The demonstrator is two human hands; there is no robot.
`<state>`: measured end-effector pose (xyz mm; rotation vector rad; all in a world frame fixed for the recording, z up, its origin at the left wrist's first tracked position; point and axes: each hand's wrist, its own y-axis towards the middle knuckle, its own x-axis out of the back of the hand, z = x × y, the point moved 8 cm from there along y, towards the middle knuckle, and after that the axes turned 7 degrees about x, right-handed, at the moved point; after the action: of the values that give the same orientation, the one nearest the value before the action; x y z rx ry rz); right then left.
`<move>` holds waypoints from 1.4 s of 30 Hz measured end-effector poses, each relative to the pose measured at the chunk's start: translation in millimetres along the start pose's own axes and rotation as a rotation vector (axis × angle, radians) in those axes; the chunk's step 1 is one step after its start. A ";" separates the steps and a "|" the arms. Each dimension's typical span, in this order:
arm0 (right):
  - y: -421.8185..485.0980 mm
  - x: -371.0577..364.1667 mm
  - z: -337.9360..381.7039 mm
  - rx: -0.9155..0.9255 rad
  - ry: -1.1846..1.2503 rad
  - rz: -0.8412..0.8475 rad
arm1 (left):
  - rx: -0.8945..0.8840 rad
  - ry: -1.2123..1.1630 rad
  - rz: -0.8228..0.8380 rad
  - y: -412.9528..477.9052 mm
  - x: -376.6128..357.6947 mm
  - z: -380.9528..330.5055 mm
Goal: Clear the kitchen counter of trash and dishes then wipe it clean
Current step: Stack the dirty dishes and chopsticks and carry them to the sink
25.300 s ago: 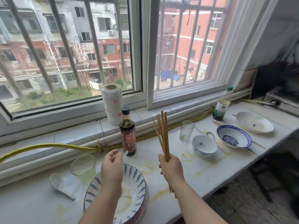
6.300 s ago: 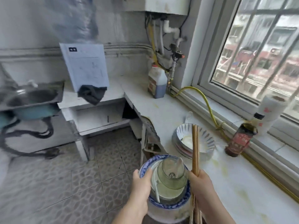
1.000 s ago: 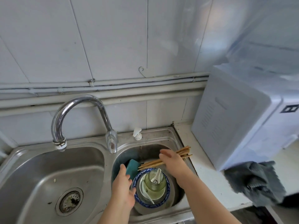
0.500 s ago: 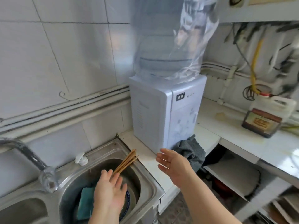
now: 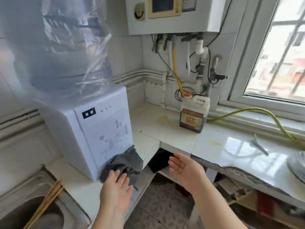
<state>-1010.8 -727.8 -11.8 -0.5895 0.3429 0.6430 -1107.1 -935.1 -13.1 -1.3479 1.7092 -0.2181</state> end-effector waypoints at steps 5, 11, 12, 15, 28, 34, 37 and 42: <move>19.5 81.8 73.3 0.079 0.012 -0.021 | 0.028 0.050 0.059 6.1 -88.8 64.7; 25.9 183.5 127.0 0.134 0.062 -0.153 | 0.140 0.145 0.118 13.3 -170.3 145.3; 24.9 196.2 132.6 0.140 0.083 -0.177 | 0.143 0.162 0.126 14.3 -180.3 153.2; 29.0 251.0 147.6 0.167 0.148 -0.271 | 0.207 0.249 0.168 20.6 -221.4 193.0; 28.9 386.0 199.8 0.297 0.239 -0.633 | 0.512 0.482 0.270 72.2 -351.8 336.2; 75.4 392.2 243.0 0.335 0.244 -0.692 | 0.445 0.667 0.337 130.2 -429.2 360.0; 84.3 397.9 256.7 0.340 0.232 -0.718 | 0.355 0.842 0.355 156.5 -464.8 375.1; 64.8 433.5 272.8 0.377 0.195 -0.851 | 0.240 1.140 0.379 198.3 -505.4 419.4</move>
<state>-693.7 -320.8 -28.3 -0.3802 0.3463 -0.2979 -944.2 -274.4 -100.1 -0.6730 2.6928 -1.0809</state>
